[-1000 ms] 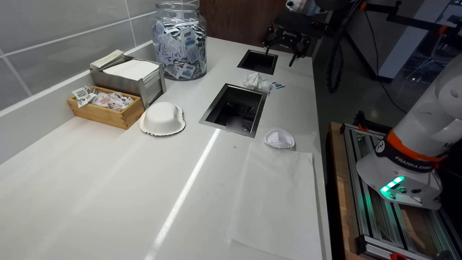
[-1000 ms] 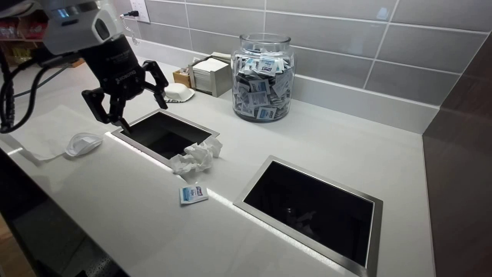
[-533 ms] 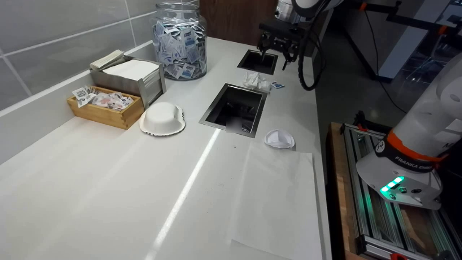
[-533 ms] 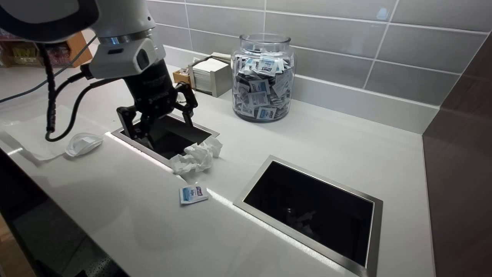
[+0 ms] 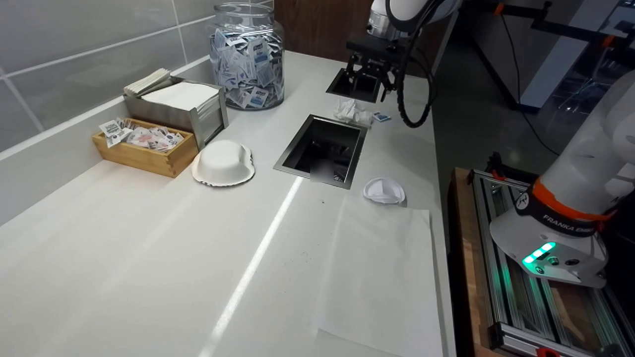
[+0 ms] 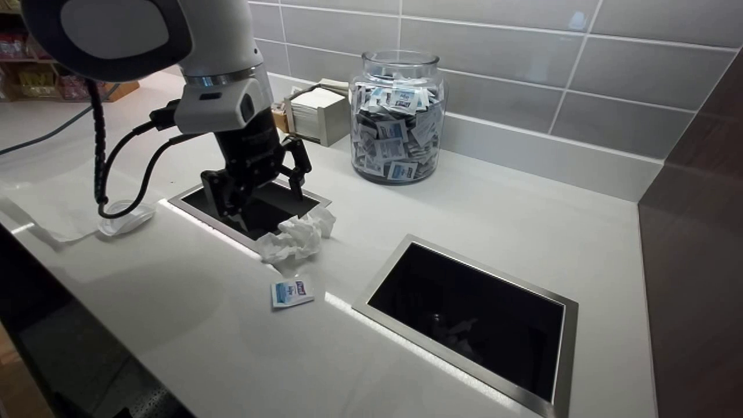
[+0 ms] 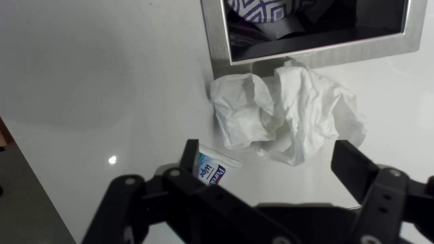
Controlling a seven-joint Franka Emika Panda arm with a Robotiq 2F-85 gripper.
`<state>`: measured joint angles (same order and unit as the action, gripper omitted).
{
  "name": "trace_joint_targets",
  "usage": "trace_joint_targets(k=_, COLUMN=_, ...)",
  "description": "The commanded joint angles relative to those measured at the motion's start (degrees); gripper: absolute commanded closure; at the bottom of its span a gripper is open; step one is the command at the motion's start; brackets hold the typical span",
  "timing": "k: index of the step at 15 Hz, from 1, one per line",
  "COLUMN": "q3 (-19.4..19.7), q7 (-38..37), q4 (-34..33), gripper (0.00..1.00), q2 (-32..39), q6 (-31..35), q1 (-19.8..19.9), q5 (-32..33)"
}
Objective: Throw the tissue into the bin on the left
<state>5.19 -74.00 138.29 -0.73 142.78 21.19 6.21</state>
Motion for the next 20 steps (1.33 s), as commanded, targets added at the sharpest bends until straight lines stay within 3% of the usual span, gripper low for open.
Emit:
trace_joint_targets(k=1, q3=2.95, q7=0.08, q4=-0.17, gripper=0.0, q2=-0.02, q6=-0.22, q1=-2.88, q5=0.01)
trace_joint_targets(k=11, q3=6.17, q7=4.48, q4=-1.78, gripper=0.0, q2=8.74, q6=7.94, q1=-6.06, q5=-3.55)
trace_joint_targets(k=20, q3=5.95, q7=13.84, q4=-4.31, gripper=0.0, q2=13.0, q6=6.39, q1=-6.75, q5=-16.62)
